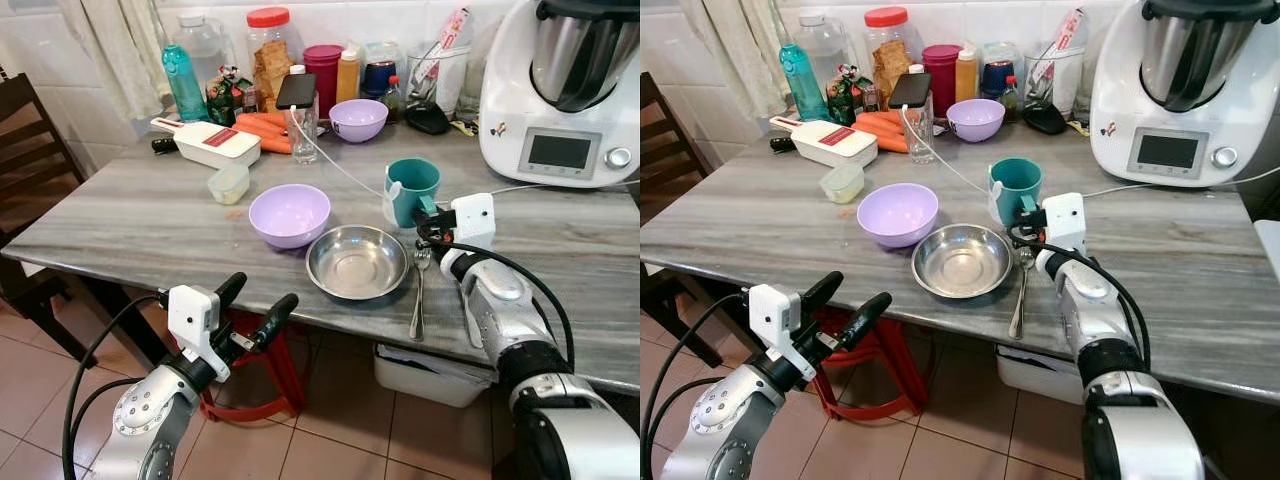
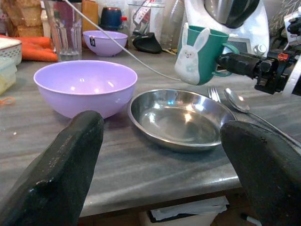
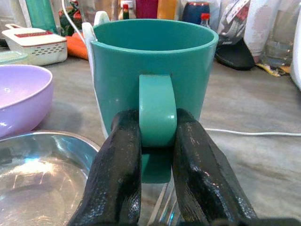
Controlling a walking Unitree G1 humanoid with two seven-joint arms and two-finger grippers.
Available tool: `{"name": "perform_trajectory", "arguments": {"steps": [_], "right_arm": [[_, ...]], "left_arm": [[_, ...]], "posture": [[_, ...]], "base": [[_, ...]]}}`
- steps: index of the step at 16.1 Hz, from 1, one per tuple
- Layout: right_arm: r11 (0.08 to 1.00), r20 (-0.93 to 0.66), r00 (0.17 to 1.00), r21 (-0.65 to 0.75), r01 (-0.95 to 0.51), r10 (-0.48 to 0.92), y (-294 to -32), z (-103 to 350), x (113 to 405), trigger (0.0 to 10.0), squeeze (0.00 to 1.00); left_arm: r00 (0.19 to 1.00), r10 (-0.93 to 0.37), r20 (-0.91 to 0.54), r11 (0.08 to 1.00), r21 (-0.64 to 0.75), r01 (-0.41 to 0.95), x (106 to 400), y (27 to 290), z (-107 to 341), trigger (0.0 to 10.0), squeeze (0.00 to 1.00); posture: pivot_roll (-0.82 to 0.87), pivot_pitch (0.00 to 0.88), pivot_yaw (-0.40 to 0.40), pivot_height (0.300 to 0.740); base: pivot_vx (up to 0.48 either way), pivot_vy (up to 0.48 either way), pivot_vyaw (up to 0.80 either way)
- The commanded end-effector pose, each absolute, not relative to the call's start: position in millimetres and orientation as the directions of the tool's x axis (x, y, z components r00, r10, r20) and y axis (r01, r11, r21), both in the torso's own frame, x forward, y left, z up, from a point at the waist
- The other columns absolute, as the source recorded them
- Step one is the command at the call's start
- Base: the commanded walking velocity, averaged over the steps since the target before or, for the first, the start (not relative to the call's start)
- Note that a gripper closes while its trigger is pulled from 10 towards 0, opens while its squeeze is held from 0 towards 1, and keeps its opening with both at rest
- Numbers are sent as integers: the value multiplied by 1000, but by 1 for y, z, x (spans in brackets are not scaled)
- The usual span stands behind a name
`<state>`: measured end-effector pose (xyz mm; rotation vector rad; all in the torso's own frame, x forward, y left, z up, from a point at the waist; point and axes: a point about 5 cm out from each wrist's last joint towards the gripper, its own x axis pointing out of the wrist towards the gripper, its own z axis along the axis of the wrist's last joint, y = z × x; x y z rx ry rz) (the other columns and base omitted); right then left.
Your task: Setting the table
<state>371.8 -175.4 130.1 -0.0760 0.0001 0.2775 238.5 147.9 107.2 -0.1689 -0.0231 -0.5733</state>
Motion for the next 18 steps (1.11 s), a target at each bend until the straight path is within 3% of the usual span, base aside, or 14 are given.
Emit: {"name": "perform_trajectory", "arguments": {"steps": [1,11,13,18], "right_arm": [[959,23,961,-81,-273,276,-172,139,377,10000,0],[976,-26,978,-72,-207,205,-178,125,376,10000,0],[980,-29,982,-70,-187,185,-181,124,375,10000,1000],[983,-15,985,-64,-172,171,-184,127,376,10000,1000]], "left_arm": [[824,-559,89,814,-131,566,240,146,115,10000,0],[827,-553,98,817,-130,561,244,145,117,10000,0],[828,-552,98,818,-129,561,245,146,117,10000,0],[824,-558,100,814,-128,567,246,143,117,10000,0]], "posture": [[8,0,92,740],[28,0,93,740],[28,0,97,740],[24,0,96,740]], "base": [[0,0,0],[0,0,0],[0,0,0],[0,0,0]]}}
